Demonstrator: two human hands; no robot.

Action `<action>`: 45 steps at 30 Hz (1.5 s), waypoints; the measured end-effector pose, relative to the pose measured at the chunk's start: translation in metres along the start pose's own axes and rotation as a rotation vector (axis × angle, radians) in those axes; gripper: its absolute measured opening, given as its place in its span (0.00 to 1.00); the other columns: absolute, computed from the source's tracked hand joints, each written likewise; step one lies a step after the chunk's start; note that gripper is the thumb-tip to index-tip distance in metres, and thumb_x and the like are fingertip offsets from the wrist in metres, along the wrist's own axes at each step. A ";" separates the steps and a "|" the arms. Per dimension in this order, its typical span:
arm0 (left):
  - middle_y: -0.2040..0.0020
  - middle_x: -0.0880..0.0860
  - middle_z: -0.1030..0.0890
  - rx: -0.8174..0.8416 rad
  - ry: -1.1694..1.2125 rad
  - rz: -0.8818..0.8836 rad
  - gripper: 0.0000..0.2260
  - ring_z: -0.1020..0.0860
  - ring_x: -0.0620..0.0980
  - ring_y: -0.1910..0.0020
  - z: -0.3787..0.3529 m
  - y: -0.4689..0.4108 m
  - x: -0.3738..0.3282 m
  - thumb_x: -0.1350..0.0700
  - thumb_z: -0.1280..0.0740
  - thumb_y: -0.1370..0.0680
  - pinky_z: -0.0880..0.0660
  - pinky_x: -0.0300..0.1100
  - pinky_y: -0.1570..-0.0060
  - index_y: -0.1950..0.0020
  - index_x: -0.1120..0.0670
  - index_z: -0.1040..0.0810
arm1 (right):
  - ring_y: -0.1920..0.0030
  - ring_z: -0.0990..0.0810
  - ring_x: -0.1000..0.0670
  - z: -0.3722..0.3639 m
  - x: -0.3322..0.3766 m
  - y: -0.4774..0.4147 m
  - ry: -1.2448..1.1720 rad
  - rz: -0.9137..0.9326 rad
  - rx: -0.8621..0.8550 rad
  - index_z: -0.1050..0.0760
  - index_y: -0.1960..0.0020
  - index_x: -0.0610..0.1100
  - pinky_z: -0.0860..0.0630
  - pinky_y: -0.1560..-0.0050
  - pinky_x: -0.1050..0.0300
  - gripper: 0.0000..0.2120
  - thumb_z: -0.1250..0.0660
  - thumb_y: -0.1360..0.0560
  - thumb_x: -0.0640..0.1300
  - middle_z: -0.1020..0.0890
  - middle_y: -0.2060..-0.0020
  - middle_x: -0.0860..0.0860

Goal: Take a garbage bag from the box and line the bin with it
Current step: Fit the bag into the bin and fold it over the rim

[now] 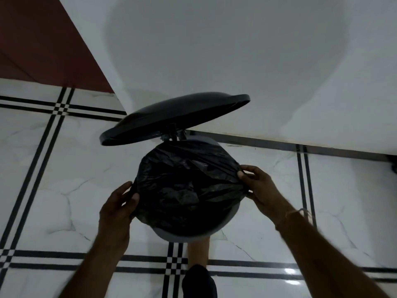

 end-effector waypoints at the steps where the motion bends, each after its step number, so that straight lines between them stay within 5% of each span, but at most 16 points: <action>1: 0.41 0.54 0.15 -0.024 0.017 0.003 0.17 0.17 0.52 0.41 0.000 0.005 0.003 0.64 0.34 0.18 0.17 0.43 0.49 0.30 0.54 0.23 | 0.51 0.18 0.46 0.000 -0.003 0.004 -0.024 -0.013 -0.018 0.22 0.36 0.39 0.21 0.53 0.51 0.13 0.30 0.20 0.39 0.15 0.50 0.44; 9: 0.37 0.60 0.16 -0.066 0.262 0.272 0.18 0.16 0.54 0.42 0.005 0.013 0.034 0.58 0.33 0.19 0.16 0.45 0.49 0.29 0.58 0.24 | 0.51 0.17 0.47 0.004 -0.016 0.010 -0.082 -0.073 -0.035 0.21 0.36 0.38 0.18 0.53 0.54 0.12 0.34 0.18 0.38 0.15 0.49 0.43; 13: 0.39 0.61 0.17 -0.093 0.327 0.308 0.19 0.14 0.51 0.48 0.007 0.019 0.038 0.59 0.32 0.20 0.17 0.43 0.48 0.30 0.61 0.25 | 0.60 0.19 0.48 0.006 -0.018 0.014 -0.111 -0.008 -0.114 0.23 0.48 0.40 0.19 0.62 0.60 0.04 0.33 0.19 0.33 0.17 0.58 0.43; 15: 0.45 0.60 0.16 -0.168 0.317 0.308 0.11 0.15 0.50 0.52 0.009 0.021 0.041 0.63 0.32 0.20 0.16 0.41 0.53 0.37 0.60 0.24 | 0.59 0.20 0.47 0.008 -0.020 0.015 -0.077 0.049 -0.115 0.22 0.53 0.40 0.19 0.60 0.61 0.07 0.35 0.19 0.31 0.17 0.61 0.45; 18: 0.54 0.56 0.17 -0.208 0.305 0.324 0.05 0.16 0.48 0.57 0.006 0.029 0.039 0.63 0.32 0.19 0.16 0.39 0.61 0.48 0.54 0.25 | 0.50 0.15 0.46 0.010 -0.025 0.020 -0.058 0.085 -0.066 0.17 0.47 0.39 0.18 0.50 0.59 0.10 0.37 0.18 0.32 0.12 0.54 0.46; 24: 0.57 0.50 0.13 -0.064 0.257 0.375 0.09 0.18 0.42 0.63 0.005 0.041 0.039 0.62 0.35 0.17 0.21 0.33 0.66 0.40 0.54 0.20 | 0.44 0.14 0.52 0.008 -0.026 0.035 -0.143 0.116 0.047 0.21 0.34 0.41 0.17 0.46 0.58 0.17 0.34 0.20 0.30 0.14 0.44 0.48; 27: 0.54 0.49 0.15 -0.131 0.323 0.430 0.08 0.19 0.43 0.57 0.009 0.046 0.041 0.55 0.38 0.15 0.22 0.33 0.67 0.46 0.53 0.19 | 0.57 0.16 0.49 0.011 -0.030 0.038 -0.163 0.051 -0.112 0.24 0.37 0.40 0.18 0.59 0.62 0.15 0.32 0.22 0.30 0.15 0.53 0.44; 30: 0.59 0.48 0.18 -0.160 0.516 0.492 0.12 0.23 0.40 0.69 0.004 0.051 0.043 0.50 0.41 0.15 0.29 0.28 0.78 0.54 0.53 0.23 | 0.69 0.24 0.54 0.020 -0.040 0.039 -0.151 -0.137 -0.234 0.26 0.46 0.43 0.29 0.75 0.66 0.08 0.30 0.21 0.34 0.20 0.61 0.45; 33: 0.63 0.48 0.16 -0.124 0.561 0.477 0.15 0.25 0.38 0.77 -0.002 0.060 0.048 0.47 0.43 0.15 0.34 0.28 0.82 0.55 0.53 0.24 | 0.61 0.21 0.50 0.027 -0.049 0.037 -0.314 -0.354 -0.233 0.24 0.52 0.42 0.30 0.78 0.67 0.04 0.32 0.20 0.36 0.20 0.59 0.45; 35: 0.63 0.48 0.15 -0.096 0.582 0.471 0.15 0.24 0.39 0.76 -0.004 0.064 0.052 0.48 0.44 0.15 0.34 0.28 0.81 0.53 0.54 0.24 | 0.60 0.19 0.50 0.027 -0.050 0.040 -0.517 -0.444 -0.242 0.24 0.54 0.39 0.24 0.76 0.66 0.05 0.34 0.19 0.35 0.20 0.57 0.46; 38: 0.63 0.48 0.16 -0.101 0.600 0.478 0.10 0.21 0.39 0.72 -0.005 0.065 0.055 0.55 0.41 0.15 0.28 0.28 0.76 0.53 0.56 0.24 | 0.63 0.13 0.51 0.032 -0.048 0.039 -0.712 -0.325 -0.216 0.25 0.60 0.39 0.15 0.66 0.57 0.09 0.28 0.27 0.28 0.17 0.62 0.45; 40: 0.59 0.50 0.14 -0.113 0.601 0.461 0.03 0.16 0.43 0.62 -0.004 0.064 0.060 0.60 0.36 0.20 0.20 0.32 0.67 0.53 0.56 0.24 | 0.53 0.13 0.50 0.030 -0.047 0.038 -0.666 -0.232 -0.109 0.22 0.56 0.39 0.14 0.55 0.54 0.05 0.27 0.28 0.33 0.16 0.54 0.44; 42: 0.55 0.52 0.14 -0.100 0.526 0.450 0.05 0.16 0.48 0.52 -0.003 0.066 0.062 0.63 0.36 0.19 0.17 0.37 0.59 0.52 0.54 0.22 | 0.41 0.17 0.48 0.026 -0.044 0.038 -0.594 -0.166 -0.073 0.21 0.46 0.38 0.16 0.42 0.55 0.07 0.35 0.19 0.41 0.17 0.43 0.44; 45: 0.44 0.54 0.15 -0.043 0.369 0.409 0.11 0.17 0.51 0.43 -0.005 0.064 0.055 0.54 0.39 0.15 0.18 0.45 0.45 0.38 0.56 0.20 | 0.37 0.17 0.47 0.014 -0.032 0.039 -0.401 -0.039 -0.060 0.18 0.43 0.39 0.21 0.34 0.54 0.12 0.38 0.16 0.44 0.14 0.43 0.46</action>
Point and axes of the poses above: each hand's wrist, its own y-axis away from the middle knuckle, its own z-axis out of the back of the hand, x = y × z, the point moved 2 cm from there along -y, towards the middle knuckle
